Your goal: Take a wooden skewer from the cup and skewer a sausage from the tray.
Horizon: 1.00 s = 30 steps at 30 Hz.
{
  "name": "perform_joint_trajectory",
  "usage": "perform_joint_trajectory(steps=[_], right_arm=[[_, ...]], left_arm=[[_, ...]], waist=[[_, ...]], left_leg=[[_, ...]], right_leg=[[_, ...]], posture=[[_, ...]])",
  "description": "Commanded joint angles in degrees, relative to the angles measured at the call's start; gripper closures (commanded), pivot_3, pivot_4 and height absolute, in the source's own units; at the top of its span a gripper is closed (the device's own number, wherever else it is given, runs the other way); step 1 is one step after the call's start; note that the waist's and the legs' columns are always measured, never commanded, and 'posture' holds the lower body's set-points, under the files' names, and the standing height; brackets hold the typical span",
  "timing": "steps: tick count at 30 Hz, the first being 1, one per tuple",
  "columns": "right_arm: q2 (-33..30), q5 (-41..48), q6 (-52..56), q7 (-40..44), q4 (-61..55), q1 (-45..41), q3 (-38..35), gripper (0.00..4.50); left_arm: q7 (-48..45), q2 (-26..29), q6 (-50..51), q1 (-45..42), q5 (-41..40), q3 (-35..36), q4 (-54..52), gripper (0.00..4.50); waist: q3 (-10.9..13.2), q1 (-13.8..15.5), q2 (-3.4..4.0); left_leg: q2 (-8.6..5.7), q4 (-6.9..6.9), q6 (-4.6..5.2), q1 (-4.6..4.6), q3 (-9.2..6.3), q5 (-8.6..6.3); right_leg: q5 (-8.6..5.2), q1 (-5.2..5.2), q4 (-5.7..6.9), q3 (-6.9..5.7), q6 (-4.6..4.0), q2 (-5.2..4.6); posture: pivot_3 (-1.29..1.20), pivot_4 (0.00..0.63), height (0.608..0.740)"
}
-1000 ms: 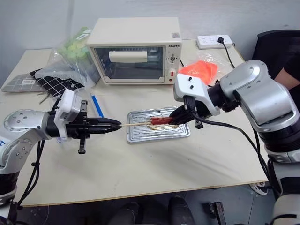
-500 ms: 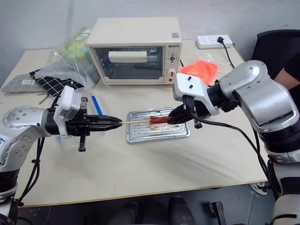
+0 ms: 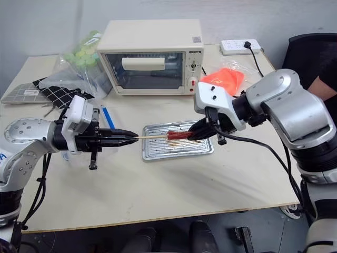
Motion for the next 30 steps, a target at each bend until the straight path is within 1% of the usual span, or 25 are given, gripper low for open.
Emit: perform_joint_trajectory(steps=[1, 15, 30], right_arm=[[-1.23, -0.82, -1.3, -0.21, 0.22, 0.06, -1.37, 4.14], [-1.63, -2.25, -3.82, -0.2, 1.68, 1.63, -1.66, 4.14], [-1.92, 0.55, -0.21, -0.73, -1.64, 1.19, -3.01, 4.14]], left_arm=[[-1.0, 1.17, -0.79, -0.62, -0.32, 2.07, -0.58, 4.5], [-1.65, 2.04, -1.06, -1.32, 0.06, 2.6, -0.33, 4.5], [-1.44, 0.0, -1.86, -2.21, 0.85, 0.98, -0.1, 4.5]], waist=[[0.0, 0.0, 0.0], [0.0, 0.0, 0.0], [0.0, 0.01, 0.0]], left_leg=[[0.0, 0.0, 0.0, 0.0, 0.0, 0.0], [0.0, 0.02, 0.0, 0.0, 0.0, 0.0], [0.0, 0.03, 0.0, 0.0, 0.0, 0.0]], right_leg=[[0.0, 0.0, 0.0, 0.0, 0.0, 0.0], [0.0, 0.0, 0.01, 0.0, 0.0, 0.0], [0.0, 0.0, 0.01, 0.0, 0.0, 0.0]], posture=[[0.0, 0.15, 0.74], [0.0, 0.15, 0.74], [0.0, 0.15, 0.74]])
